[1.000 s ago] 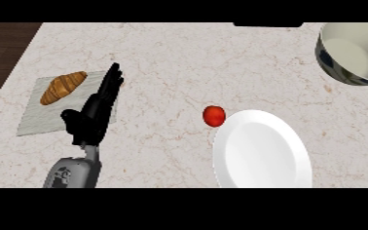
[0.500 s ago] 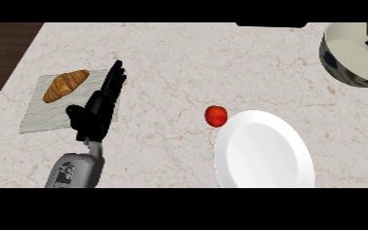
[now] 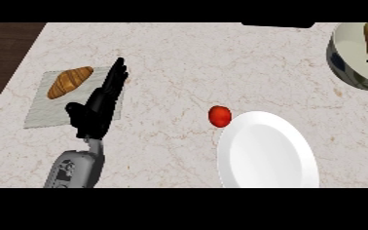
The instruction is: Pick the pear from the plate and place it in the bowl
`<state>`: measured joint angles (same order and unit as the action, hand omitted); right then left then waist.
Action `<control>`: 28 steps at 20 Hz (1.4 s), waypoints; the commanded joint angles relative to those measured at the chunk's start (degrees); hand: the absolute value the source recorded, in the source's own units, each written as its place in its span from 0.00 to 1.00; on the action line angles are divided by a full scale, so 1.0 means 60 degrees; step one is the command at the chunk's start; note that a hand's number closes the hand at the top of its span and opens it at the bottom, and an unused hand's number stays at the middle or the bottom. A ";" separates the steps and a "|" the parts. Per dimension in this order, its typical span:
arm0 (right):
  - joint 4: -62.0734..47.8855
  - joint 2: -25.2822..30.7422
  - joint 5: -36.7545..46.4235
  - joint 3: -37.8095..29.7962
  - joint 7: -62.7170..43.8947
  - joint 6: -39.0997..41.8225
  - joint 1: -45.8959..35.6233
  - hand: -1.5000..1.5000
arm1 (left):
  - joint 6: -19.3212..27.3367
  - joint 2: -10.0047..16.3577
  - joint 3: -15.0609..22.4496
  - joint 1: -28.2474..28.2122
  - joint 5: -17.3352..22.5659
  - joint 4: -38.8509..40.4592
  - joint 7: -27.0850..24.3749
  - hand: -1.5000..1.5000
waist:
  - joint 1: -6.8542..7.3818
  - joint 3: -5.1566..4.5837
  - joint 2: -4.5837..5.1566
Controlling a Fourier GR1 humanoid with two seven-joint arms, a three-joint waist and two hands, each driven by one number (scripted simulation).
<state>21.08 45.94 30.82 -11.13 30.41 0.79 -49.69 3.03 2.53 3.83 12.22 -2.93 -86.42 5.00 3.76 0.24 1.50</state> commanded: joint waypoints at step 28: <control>-0.2782 0.2085 -0.2785 -0.2916 0.1204 0.5451 -0.0769 0.00 | 0.0111 -0.0291 0.0098 -0.0016 -0.0061 0.0028 -0.0153 0.50 | -0.0097 0.0035 0.0055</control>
<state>4.95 56.03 15.75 -27.08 37.58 26.85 -54.20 3.08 1.75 4.41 10.51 -3.33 -87.08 3.83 3.49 0.43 1.70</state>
